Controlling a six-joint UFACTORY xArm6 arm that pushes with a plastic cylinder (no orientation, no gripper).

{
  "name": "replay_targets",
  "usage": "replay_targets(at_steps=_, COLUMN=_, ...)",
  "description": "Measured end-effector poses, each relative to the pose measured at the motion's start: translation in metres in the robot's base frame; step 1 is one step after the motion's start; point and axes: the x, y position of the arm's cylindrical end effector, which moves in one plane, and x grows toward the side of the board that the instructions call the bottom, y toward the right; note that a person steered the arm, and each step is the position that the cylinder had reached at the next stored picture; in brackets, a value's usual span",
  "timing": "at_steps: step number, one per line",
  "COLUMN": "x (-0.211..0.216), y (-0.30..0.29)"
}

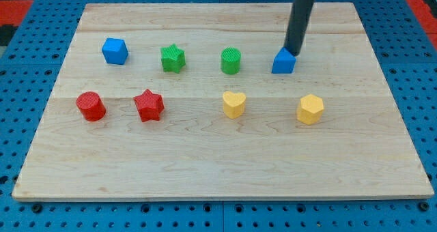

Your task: Move the blue triangle to the top side of the yellow hexagon

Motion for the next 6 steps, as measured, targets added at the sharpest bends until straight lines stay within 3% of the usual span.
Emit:
replay_targets(at_steps=2, x=0.015, y=0.027)
replay_targets(at_steps=3, x=0.043, y=0.000)
replay_targets(at_steps=4, x=-0.003, y=-0.001)
replay_targets(at_steps=5, x=-0.020, y=-0.017)
replay_targets(at_steps=6, x=0.014, y=-0.016)
